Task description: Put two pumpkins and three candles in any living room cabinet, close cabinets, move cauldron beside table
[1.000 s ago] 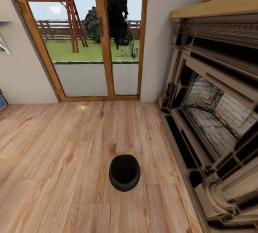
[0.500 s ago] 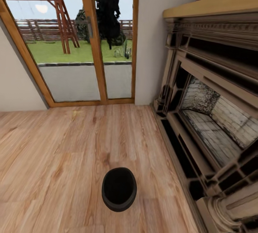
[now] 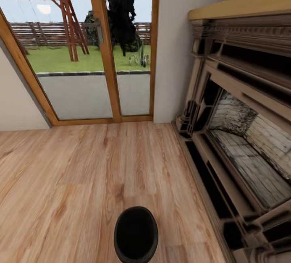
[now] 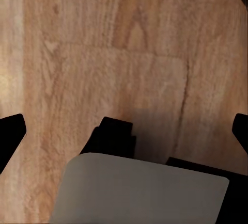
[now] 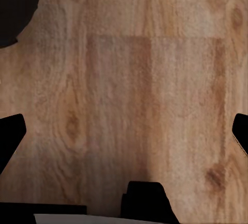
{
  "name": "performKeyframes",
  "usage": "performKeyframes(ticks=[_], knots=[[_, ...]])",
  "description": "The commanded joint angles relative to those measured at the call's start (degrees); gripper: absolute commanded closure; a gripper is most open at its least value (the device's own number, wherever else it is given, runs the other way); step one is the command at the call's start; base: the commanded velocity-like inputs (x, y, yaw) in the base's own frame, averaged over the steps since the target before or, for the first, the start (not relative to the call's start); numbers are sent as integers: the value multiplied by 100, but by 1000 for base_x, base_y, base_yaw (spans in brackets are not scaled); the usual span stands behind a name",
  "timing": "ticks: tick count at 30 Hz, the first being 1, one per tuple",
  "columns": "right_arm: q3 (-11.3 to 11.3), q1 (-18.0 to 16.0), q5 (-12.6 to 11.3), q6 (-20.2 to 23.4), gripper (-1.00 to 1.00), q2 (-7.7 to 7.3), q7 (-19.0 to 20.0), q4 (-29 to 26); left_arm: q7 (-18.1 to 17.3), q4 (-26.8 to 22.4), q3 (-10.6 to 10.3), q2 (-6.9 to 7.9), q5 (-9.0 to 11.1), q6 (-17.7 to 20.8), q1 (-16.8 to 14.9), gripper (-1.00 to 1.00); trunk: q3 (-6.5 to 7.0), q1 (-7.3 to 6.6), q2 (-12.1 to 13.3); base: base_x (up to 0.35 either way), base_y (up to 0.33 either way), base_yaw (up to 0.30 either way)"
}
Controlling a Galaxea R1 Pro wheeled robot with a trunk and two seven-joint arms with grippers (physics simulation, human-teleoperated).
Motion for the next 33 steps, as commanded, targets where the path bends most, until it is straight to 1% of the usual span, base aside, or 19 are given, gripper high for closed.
performKeyframes(ticks=[1, 6, 7, 9, 10, 13, 14, 15, 17, 18, 19, 21, 24, 25, 26, 27, 30, 31, 33], knots=[[0, 0, 0, 1, -100, 0, 0, 0, 4, 0, 0, 0, 0, 1, 0, -100, 0, 0, 0, 327, 73, 0], [-15, -4, 13, 50, -100, 6, -31, -77, 14, -13, 4, 11, 3, 18, -37, -100, 0, 0, 0, 39, 11, 0], [-10, -73, 23, 316, -100, 35, -62, -95, 24, -27, 19, 24, 25, 460, -108, -100, 0, 0, 0, 0, 0, 0], [-9, -206, 20, 1121, -100, 35, -68, -376, 31, -21, 26, 118, 27, 897, -308, -100, 0, 0, 0, 0, 0, 0], [-13, -268, 15, 1739, -100, 37, -69, -780, 33, -32, 45, 217, 33, 1079, -487, -100, 0, 0, 0, 0, 0, 0], [-16, -317, 5, 3022, -100, 42, -82, -1856, 35, -48, 226, 363, 126, 1280, -859, -100, 0, 0, 0, 0, 0, 0], [-17, -325, -8, 3608, -100, 39, -85, -2412, 35, -50, 321, 396, 193, 1324, -1085, -100, 0, 0, 0, 0, 0, 0], [-17, -333, -23, 4469, -100, 42, -87, -3231, 35, -38, 395, 424, 252, 1358, -1473, -100, 0, 0, 0, 0, 0, 0], [-12, -342, -30, 4984, -100, 49, -84, -3685, 35, -34, 416, 428, 264, 1366, -1725, -100, 0, 0, 0, 0, 0, 0], [-11, -346, -31, 5092, -100, 52, -83, -3783, 35, -35, 419, 427, 266, 1367, -1786, -100, 0, 0, 0, 0, 0, 0], [-10, -358, -37, 5361, -100, 69, -81, -4053, 35, -40, 428, 423, 272, 1372, -1972, -100, 0, 0, 0, 0, 0, 0], [-9, -387, -40, 5552, -100, 117, -80, -4261, 35, -46, 433, 407, 281, 1376, -2133, -100, 0, 0, 0, 0, 0, 0], [-9, -633, -64, 5762, -100, 207, -79, -4409, 35, -64, 457, 336, 301, 1447, -2454, -100, 0, 0, 0, 0, 0, 0], [-9, -728, -73, 5784, -100, 232, -78, -4384, 35, -69, 478, 297, 318, 1604, -2549, -100, 0, 0, 0, 0, 0, 0], [-9, -865, -78, 5803, -100, 265, -74, -4290, 35, -83, 499, 224, 330, 2019, -2666, -100, 0, 0, 0, 0, 0, 0], [-9, -1093, -84, 5814, -100, 324, -64, -3988, 37, -190, 506, 97, 314, 2604, -2798, -100, 0, 0, 0, 0, 0, 0], [-19, -1489, -134, 5820, -100, 374, -28, -3367, 94, -381, 498, 1, 283, 3030, -2889, -100, 0, 0, 0, 0, 0, 0], [-20, -1662, -272, 5817, -100, 385, -19, -3069, 205, -423, 489, -20, 273, 3112, -2897, -100, 0, 0, 0, 0, 0, 0], [-16, -1853, -707, 5809, -100, 387, -12, -2675, 495, -458, 470, -36, 270, 3176, -2894, -100, 0, 0, 0, 0, 0, 0]])
